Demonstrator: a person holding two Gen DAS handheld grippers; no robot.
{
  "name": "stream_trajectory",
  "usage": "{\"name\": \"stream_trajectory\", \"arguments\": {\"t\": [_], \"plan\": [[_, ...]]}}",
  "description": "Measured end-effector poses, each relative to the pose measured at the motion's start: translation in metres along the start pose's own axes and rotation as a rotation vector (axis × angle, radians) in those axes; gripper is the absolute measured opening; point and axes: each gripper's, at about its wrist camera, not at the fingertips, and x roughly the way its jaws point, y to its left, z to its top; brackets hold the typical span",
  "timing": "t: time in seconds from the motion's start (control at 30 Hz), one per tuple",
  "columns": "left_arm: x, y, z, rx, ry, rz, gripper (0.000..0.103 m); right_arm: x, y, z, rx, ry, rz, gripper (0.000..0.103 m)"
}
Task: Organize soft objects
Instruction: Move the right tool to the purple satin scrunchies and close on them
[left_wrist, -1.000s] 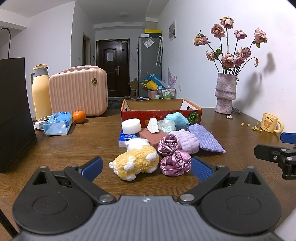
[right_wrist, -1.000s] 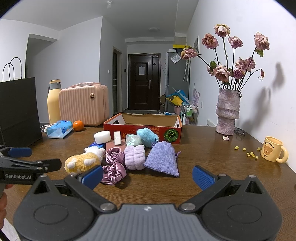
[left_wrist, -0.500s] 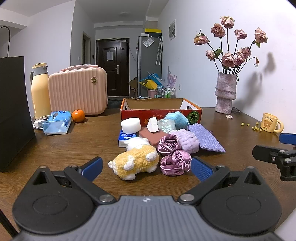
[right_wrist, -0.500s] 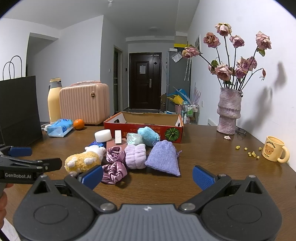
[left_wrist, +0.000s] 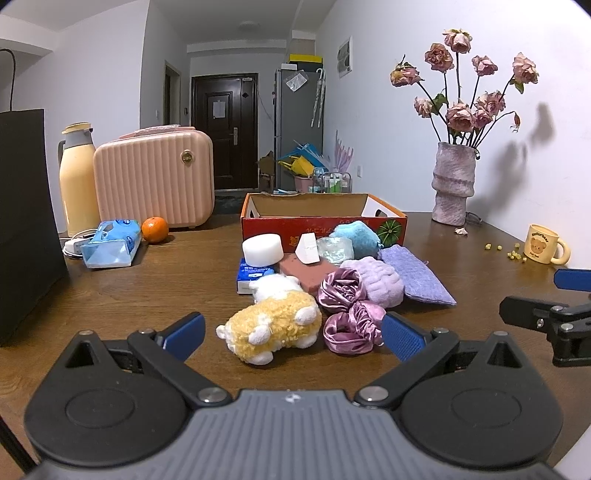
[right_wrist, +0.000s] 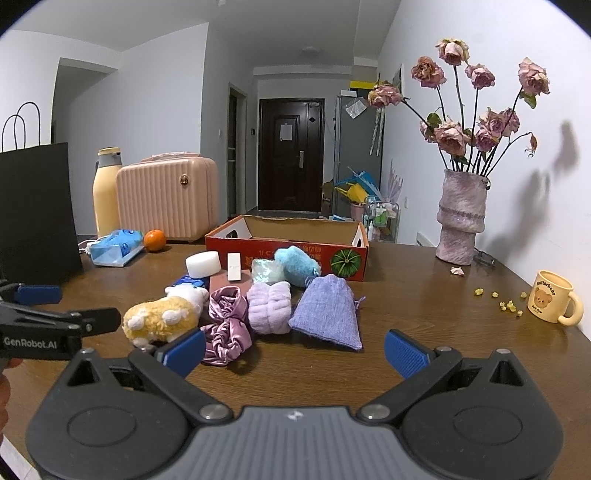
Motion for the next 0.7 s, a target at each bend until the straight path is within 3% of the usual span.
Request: {"name": "stream_trajectory", "arguments": {"t": [0.7], "plan": [[0.038, 0.02, 0.003, -0.02, 0.043, 0.043, 0.103, 0.058, 0.013, 0.004, -0.037, 0.073, 0.037, 0.103]]}}
